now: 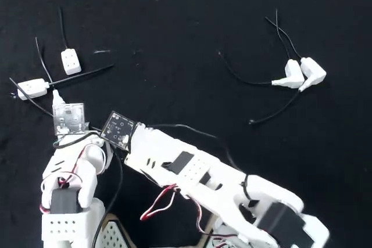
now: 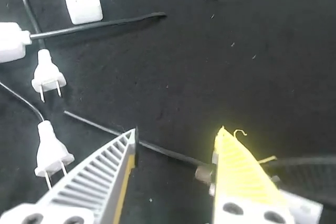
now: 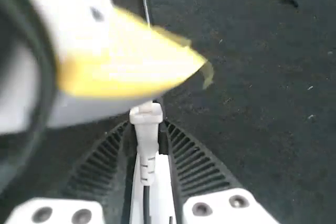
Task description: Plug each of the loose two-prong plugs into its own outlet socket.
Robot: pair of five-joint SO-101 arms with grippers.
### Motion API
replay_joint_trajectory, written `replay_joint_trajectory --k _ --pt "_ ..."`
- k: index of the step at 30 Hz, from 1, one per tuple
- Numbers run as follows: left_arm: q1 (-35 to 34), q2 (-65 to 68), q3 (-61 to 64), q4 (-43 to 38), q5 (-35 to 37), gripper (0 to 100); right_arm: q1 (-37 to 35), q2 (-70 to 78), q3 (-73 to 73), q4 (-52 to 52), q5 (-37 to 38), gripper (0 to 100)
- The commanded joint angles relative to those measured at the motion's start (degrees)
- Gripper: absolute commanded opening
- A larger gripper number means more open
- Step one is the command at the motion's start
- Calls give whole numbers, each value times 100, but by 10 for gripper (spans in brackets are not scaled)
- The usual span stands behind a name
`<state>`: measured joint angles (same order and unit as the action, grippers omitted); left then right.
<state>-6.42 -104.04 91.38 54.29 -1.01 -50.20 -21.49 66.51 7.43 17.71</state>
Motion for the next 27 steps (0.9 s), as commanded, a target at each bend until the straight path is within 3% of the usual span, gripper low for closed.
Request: replay_joint_trajectory --k 1,13,27 --pt "84 -44 171 -396 -211 245 -97 -690 101 44 -44 10" --pt "84 -44 207 -404 -220 245 -97 -2149 884 35 -53 10" --pt "84 -44 224 -404 -220 245 -70 -2360 945 9 -378 10"
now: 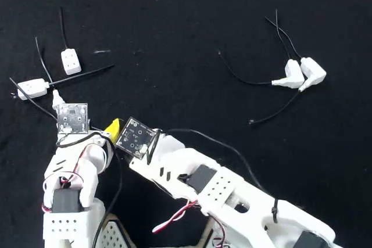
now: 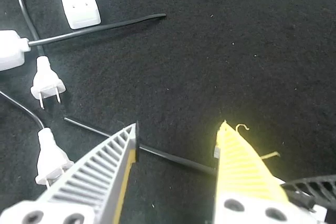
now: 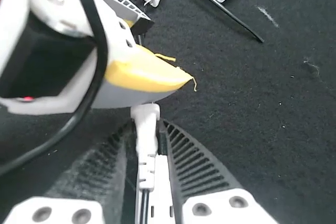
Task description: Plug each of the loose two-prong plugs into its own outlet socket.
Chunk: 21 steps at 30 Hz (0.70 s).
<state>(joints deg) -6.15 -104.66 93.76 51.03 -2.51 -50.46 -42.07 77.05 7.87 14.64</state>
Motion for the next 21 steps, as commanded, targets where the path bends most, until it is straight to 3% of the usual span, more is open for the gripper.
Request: replay_joint_trajectory --k 1,11,21 --pt "57 18 -13 -79 -70 245 -44 -303 -110 -35 -70 10" --pt "57 18 -13 -79 -79 245 -35 -295 -154 62 -26 10" --pt "101 18 101 -88 -79 245 53 -303 -1042 1591 -246 10"
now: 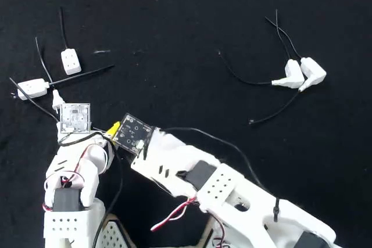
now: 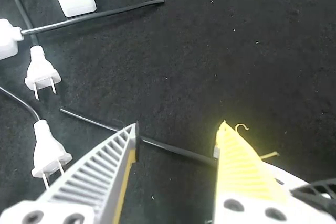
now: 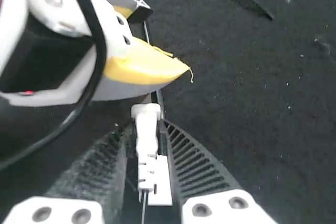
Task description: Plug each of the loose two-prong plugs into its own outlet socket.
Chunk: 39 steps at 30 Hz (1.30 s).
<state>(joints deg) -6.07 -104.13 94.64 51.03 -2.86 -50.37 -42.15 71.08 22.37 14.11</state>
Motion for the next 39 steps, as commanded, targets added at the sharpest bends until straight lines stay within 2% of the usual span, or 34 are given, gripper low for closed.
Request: replay_joint_trajectory --k 1,11,14,18,21,24,29,34,39 --pt "101 -35 22 -88 -44 245 44 -295 -444 97 -316 10" --pt "92 -35 31 -88 -44 245 53 -295 -426 -44 -413 10" --pt "40 -35 13 -88 -44 245 255 -251 -409 88 -387 10" --pt "-251 -35 -4 -105 -35 245 695 -242 -752 949 -387 10" --pt "-400 -35 48 -299 0 245 765 -224 -1288 1811 -422 10" --pt "-418 -35 57 -299 0 245 747 13 -1727 2479 -422 10" --pt "-418 -26 66 -290 0 245 607 769 -2141 2945 -431 10" --pt "-418 -18 145 -316 -44 245 308 1552 -2826 4097 -422 10" --pt "-374 0 180 -360 -308 245 229 2211 -2941 4009 -422 10"
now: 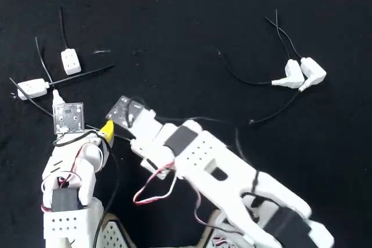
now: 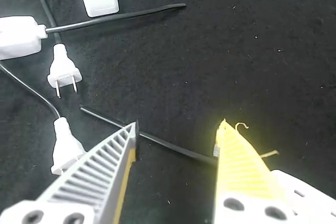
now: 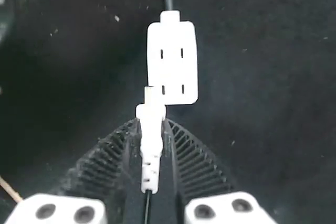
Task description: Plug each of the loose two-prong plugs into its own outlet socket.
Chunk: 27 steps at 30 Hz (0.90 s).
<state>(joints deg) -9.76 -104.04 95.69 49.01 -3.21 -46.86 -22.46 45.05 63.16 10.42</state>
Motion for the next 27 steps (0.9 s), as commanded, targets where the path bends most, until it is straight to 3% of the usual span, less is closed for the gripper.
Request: replay_joint_trajectory --k 1,13,27 --pt "-4 0 127 -229 -308 245 -123 356 -338 -141 -53 10" --pt "-31 9 163 -229 -325 245 -62 655 -391 -343 -220 10" --pt "-22 9 119 -70 -440 245 1319 646 -418 -334 70 10"
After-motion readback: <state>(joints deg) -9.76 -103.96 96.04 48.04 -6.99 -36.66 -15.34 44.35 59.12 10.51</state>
